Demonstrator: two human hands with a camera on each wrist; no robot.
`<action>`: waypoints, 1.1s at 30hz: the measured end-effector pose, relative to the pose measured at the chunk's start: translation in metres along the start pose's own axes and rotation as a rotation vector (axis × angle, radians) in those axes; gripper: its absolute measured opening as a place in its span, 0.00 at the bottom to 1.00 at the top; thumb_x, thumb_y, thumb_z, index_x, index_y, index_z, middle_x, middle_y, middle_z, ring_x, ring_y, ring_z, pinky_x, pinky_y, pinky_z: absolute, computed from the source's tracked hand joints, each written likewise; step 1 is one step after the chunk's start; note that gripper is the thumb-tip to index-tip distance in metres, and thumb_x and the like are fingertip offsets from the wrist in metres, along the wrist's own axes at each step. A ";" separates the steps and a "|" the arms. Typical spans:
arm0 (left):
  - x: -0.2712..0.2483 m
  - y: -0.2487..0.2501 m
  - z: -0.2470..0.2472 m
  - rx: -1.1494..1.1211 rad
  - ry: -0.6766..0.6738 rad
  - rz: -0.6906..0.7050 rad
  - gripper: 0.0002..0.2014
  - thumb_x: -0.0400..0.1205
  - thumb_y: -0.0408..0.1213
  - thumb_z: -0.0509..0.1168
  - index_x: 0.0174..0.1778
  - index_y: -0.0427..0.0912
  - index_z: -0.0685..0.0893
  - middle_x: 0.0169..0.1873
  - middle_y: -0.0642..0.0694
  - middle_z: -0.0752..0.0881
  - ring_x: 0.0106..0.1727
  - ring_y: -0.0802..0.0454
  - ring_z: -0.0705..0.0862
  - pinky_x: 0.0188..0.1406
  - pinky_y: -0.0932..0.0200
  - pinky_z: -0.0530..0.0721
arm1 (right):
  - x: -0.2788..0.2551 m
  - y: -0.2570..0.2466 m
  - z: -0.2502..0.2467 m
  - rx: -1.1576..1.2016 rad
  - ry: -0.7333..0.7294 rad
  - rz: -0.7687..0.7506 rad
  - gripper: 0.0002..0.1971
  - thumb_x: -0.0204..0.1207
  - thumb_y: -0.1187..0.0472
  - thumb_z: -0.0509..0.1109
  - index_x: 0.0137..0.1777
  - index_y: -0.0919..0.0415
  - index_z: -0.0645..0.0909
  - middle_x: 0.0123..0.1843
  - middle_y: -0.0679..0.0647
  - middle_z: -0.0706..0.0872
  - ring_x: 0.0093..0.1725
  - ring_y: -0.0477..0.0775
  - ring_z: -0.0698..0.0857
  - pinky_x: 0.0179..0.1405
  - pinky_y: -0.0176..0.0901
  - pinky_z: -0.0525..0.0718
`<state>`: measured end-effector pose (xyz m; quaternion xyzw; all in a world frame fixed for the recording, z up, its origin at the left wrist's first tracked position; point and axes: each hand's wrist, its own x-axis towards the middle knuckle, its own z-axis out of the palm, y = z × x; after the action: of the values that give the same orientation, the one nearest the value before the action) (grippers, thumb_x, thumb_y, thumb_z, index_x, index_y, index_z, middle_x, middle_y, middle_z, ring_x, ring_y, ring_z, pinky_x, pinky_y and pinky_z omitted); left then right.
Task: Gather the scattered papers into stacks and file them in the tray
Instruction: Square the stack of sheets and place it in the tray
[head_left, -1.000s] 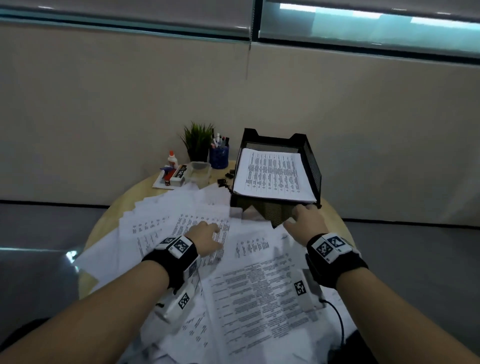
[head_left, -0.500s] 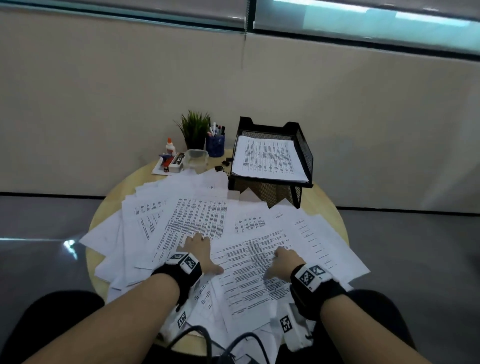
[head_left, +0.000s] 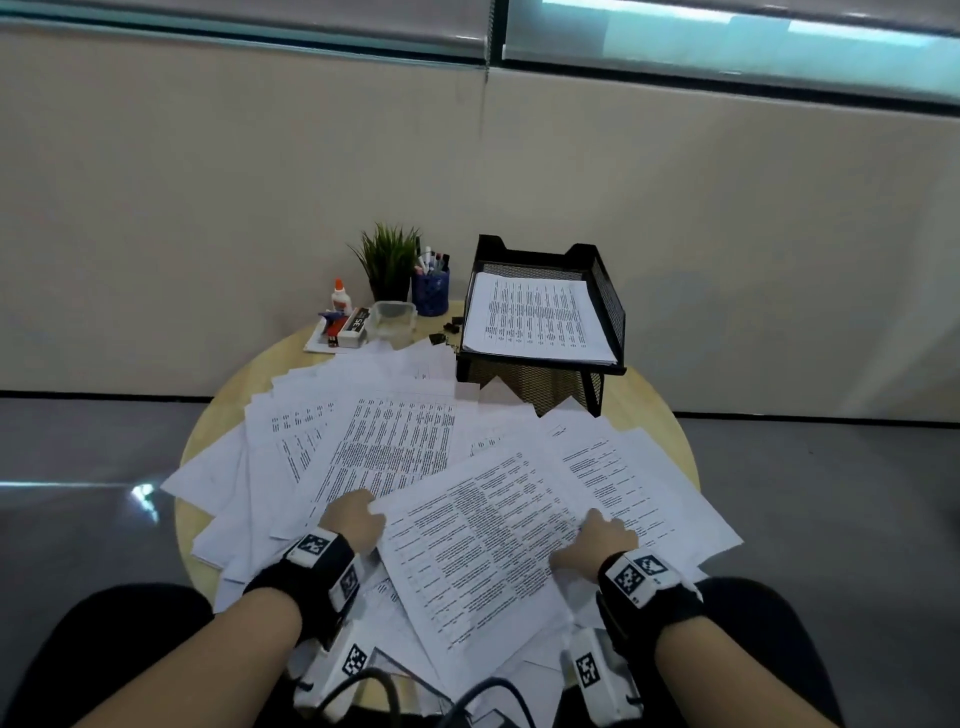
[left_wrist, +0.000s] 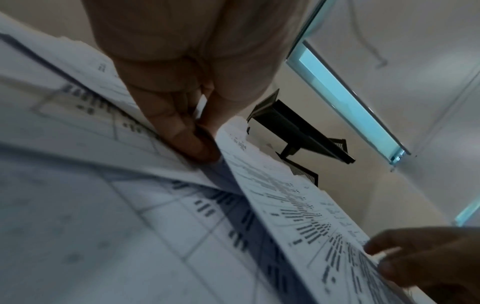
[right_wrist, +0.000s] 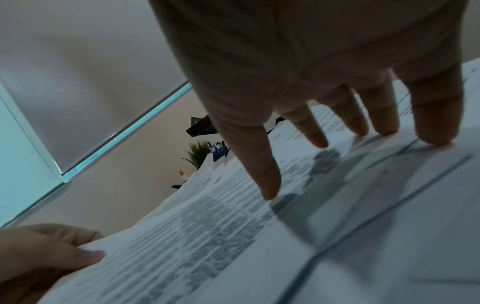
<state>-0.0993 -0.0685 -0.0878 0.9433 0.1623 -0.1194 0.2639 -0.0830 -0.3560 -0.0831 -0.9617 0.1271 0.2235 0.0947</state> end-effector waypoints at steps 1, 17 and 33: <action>0.000 -0.005 -0.001 -0.005 0.019 -0.025 0.02 0.82 0.32 0.58 0.44 0.39 0.75 0.45 0.42 0.80 0.46 0.46 0.78 0.42 0.62 0.71 | 0.000 0.003 0.000 0.010 0.019 0.036 0.33 0.68 0.45 0.71 0.69 0.60 0.66 0.63 0.60 0.76 0.63 0.61 0.77 0.53 0.46 0.80; 0.025 -0.039 -0.044 0.022 0.029 -0.370 0.29 0.73 0.44 0.73 0.65 0.34 0.72 0.62 0.35 0.77 0.60 0.39 0.80 0.53 0.53 0.81 | 0.003 -0.007 0.009 -0.018 0.031 0.080 0.37 0.67 0.45 0.72 0.71 0.61 0.63 0.66 0.61 0.75 0.66 0.62 0.75 0.60 0.48 0.75; 0.023 -0.011 -0.028 -0.188 0.005 -0.334 0.37 0.76 0.51 0.71 0.71 0.28 0.69 0.69 0.32 0.75 0.66 0.37 0.78 0.54 0.55 0.78 | 0.008 -0.022 0.008 0.180 0.109 0.076 0.42 0.68 0.53 0.74 0.78 0.60 0.55 0.70 0.62 0.71 0.70 0.64 0.71 0.59 0.49 0.75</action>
<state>-0.0784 -0.0388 -0.0766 0.8748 0.3276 -0.1435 0.3268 -0.0729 -0.3348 -0.0906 -0.9546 0.1878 0.1621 0.1650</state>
